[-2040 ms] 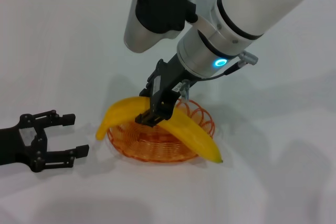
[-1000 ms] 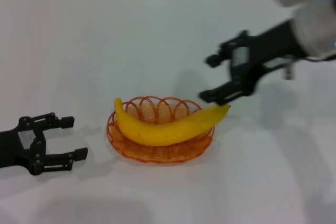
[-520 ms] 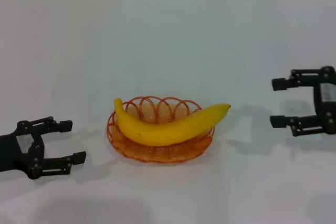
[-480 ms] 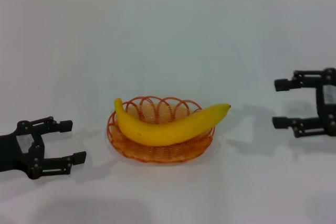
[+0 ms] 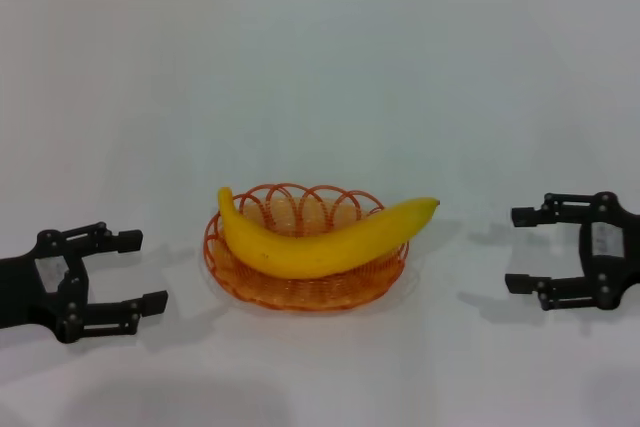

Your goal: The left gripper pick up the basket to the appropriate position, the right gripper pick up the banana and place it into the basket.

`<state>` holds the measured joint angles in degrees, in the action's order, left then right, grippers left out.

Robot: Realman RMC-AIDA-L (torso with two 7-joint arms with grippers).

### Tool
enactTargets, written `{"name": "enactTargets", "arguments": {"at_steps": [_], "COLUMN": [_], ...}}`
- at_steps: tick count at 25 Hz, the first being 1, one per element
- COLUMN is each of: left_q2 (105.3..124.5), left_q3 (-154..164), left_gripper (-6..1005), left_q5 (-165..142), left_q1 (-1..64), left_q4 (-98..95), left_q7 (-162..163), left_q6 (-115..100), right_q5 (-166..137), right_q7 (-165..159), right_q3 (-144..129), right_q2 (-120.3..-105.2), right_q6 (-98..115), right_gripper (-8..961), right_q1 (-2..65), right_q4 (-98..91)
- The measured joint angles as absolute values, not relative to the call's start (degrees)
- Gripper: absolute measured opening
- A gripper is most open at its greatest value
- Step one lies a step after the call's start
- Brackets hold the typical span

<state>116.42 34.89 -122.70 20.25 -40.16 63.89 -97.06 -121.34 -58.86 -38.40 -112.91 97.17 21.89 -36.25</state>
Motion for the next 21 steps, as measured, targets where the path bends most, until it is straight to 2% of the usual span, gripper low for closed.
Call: {"name": "enactTargets", "arguments": {"at_steps": [21], "left_q2": [116.46], "left_q3": [34.9], "left_gripper": [854], "left_q5": [-122.8], "left_q1": [20.3], "left_q4": [-37.8], "left_q7": [59.7], "left_q6": [-96.8], "right_q5": [-121.7], "right_q7": [-58.2], "right_q3": [-38.1], "right_q2": [-113.36], "right_q6": [93.9], "right_gripper": [788], "right_q1": [24.6], "right_q4": [-32.3]}}
